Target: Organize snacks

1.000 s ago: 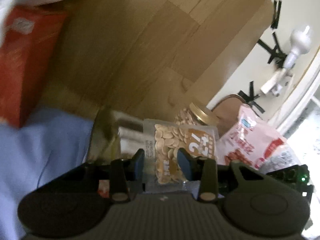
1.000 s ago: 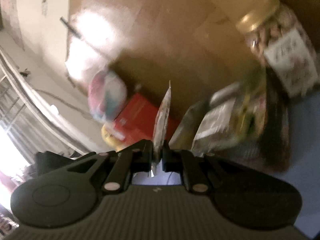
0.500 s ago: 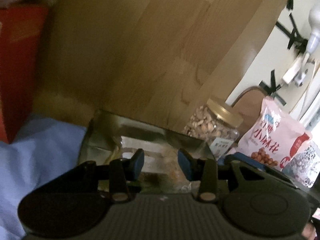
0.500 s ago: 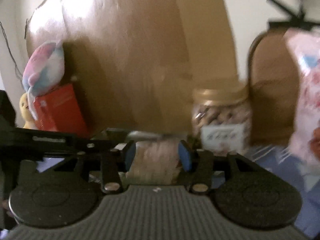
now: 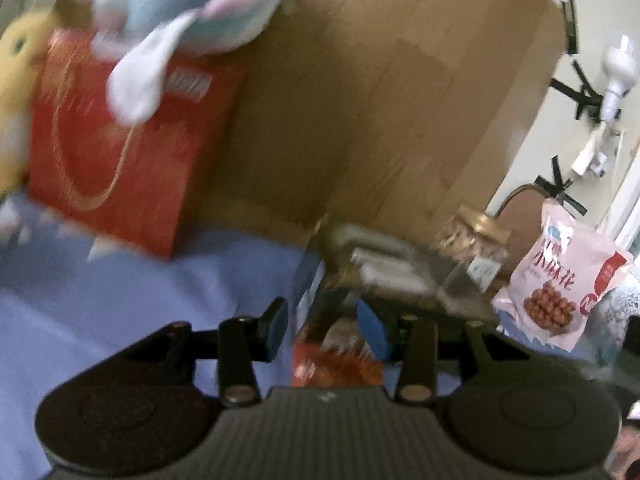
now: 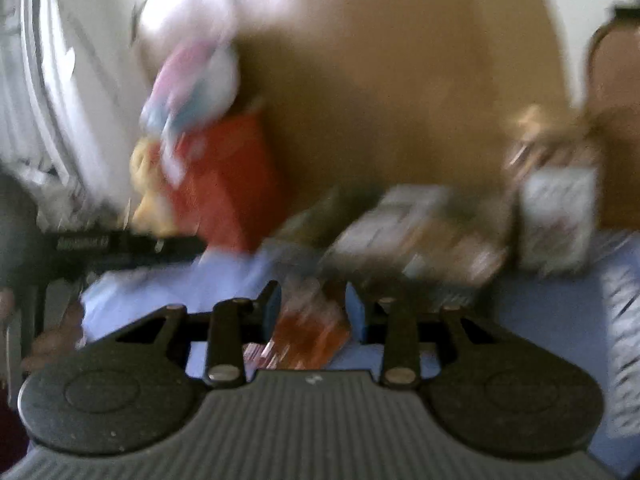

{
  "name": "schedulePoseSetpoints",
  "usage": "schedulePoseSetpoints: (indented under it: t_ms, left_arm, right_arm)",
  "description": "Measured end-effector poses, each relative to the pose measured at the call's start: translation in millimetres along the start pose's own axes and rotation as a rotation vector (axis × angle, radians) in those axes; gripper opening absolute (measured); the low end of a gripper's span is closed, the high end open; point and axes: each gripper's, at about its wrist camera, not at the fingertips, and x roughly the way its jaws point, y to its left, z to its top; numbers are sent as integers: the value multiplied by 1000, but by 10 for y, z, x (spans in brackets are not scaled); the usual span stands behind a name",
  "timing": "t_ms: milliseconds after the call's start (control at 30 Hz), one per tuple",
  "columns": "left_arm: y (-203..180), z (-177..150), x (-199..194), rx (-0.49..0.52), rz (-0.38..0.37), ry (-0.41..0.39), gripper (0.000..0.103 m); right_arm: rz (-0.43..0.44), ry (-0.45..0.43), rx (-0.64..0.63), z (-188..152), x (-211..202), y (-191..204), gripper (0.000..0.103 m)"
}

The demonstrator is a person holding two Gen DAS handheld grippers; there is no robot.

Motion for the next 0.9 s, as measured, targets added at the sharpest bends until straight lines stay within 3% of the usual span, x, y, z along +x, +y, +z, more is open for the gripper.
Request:
schedulePoseSetpoints:
  t_ms: [100,167,300,367,533,667,733,767,900]
  left_arm:
    - [128,-123,164,-49,-13,77,37]
    - [139,-172,323,-50,-28,130,36]
    - [133,-294,566,-44,-34,213,17]
    - [163,-346,584,-42,-24,197,12]
    - [286,-356,582,-93,-64,200,12]
    - [245,-380,579,-52,-55,178,12]
    - [207,-376,590,-34,-47,172,12]
    - [204,-371,577,-32,-49,170,13]
    - [258,-298,434,-55,-56,116,42]
  right_arm:
    - [-15,96,82,-180,277,-66,38]
    - [-13,112,186,-224,356,-205,35]
    - [-20,105,302,-248,421,-379,31]
    - [-5,120,341,-275,467,-413,29]
    - [102,104,425,-344,531,-409,28]
    - [108,102,407,-344,535,-365,22]
    - [114,113,413,-341,516,-357,12]
    - [118,106,423,-347,511,-352,12]
    - [165,74,452,-318,376,-317,7]
